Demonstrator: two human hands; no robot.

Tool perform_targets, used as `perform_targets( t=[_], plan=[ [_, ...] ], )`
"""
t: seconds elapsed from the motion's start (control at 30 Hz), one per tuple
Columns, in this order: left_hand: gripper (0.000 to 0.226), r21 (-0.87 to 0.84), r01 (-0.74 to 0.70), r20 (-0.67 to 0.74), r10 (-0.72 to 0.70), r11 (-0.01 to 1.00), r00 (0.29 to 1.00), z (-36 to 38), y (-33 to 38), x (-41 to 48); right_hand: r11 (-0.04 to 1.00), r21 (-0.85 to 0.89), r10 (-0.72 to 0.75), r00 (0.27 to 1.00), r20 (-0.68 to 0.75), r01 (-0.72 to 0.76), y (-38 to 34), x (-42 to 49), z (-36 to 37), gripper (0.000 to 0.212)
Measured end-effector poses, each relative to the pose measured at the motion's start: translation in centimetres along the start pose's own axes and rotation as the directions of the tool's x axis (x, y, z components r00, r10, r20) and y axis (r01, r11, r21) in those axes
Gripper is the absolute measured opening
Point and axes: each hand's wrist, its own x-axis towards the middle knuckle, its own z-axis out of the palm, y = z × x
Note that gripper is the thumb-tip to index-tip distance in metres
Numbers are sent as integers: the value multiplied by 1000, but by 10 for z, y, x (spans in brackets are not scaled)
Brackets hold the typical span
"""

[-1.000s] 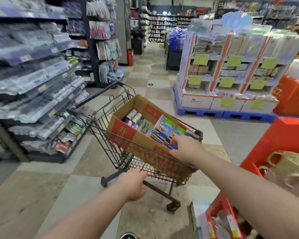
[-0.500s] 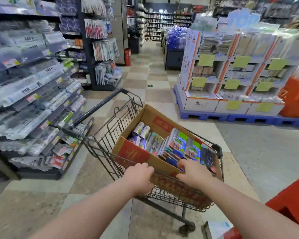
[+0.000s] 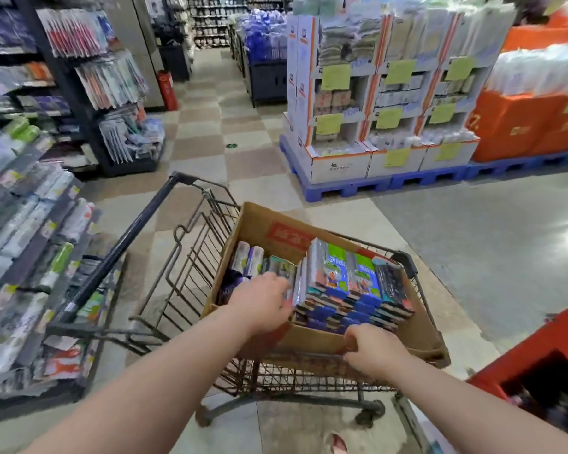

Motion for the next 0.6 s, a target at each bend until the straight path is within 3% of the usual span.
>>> perform_targets(
  t=[0.3, 0.6],
  plan=[
    [49, 17, 109, 154, -110, 994, 982, 17, -46, 70, 996, 9, -86, 995, 57, 86, -14, 113, -33, 32],
    [51, 12, 358, 370, -336, 934, 866, 55, -82, 118, 974, 52, -227, 943, 245, 221, -44, 228, -20, 28]
  ],
)
